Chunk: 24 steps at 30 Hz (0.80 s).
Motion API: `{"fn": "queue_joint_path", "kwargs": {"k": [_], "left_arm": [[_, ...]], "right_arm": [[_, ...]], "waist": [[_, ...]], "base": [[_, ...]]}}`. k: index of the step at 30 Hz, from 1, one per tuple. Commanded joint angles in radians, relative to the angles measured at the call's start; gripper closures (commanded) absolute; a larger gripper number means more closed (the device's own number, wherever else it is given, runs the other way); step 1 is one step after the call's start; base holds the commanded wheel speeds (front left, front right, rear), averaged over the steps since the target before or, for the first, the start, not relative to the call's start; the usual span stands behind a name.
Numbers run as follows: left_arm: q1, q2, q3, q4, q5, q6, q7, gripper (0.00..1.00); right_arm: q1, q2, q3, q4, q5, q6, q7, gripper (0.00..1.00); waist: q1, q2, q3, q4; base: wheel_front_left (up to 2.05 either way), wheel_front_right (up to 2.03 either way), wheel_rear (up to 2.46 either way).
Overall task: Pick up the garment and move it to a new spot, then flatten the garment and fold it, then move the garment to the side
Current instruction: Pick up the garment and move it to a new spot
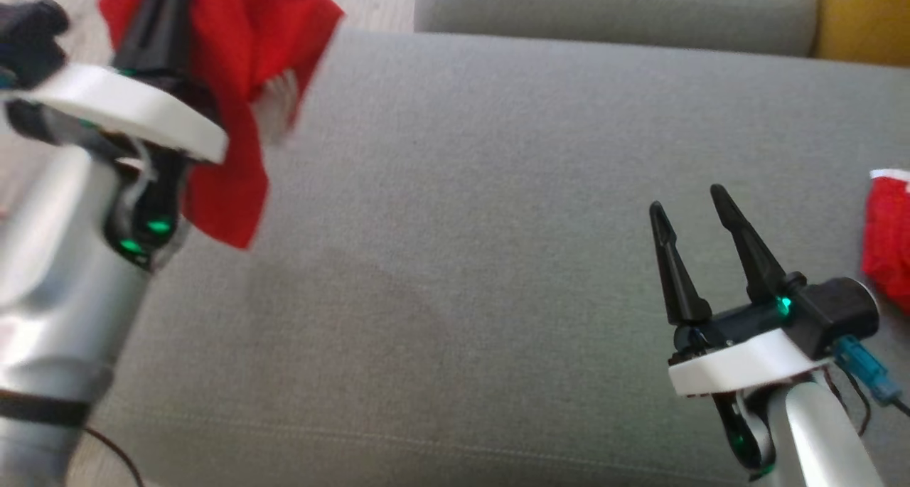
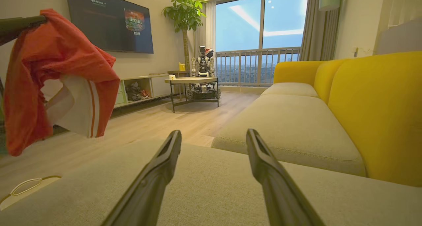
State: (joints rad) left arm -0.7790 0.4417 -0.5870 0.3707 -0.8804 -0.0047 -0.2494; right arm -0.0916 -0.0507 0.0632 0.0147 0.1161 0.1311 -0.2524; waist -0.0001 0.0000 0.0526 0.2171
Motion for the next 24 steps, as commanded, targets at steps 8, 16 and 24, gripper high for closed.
{"fn": "queue_joint_path", "kwargs": {"k": [8,16,24], "left_arm": [[0.047,-0.041,0.049,-0.270,0.009,0.088,-0.012,1.00],[0.092,-0.112,-0.021,-0.379,0.037,0.143,-0.004,1.00],[0.062,-0.243,-0.054,-0.332,0.078,0.155,-0.010,1.00]], "right_arm": [[-0.021,0.001,-0.005,-0.070,0.020,0.000,-0.009,0.00],[-0.047,0.001,0.007,-0.135,0.035,0.000,-0.009,0.00],[-0.076,0.001,0.036,-0.224,0.062,0.000,-0.009,0.00]], "waist": [[0.0001,0.0000,-0.041,-0.099],[0.0001,0.0000,-0.012,-0.260],[0.0001,0.0000,0.072,-0.422]], "base": [[0.00,0.00,0.00],[0.00,0.00,0.00],[0.00,0.00,0.00]]}}
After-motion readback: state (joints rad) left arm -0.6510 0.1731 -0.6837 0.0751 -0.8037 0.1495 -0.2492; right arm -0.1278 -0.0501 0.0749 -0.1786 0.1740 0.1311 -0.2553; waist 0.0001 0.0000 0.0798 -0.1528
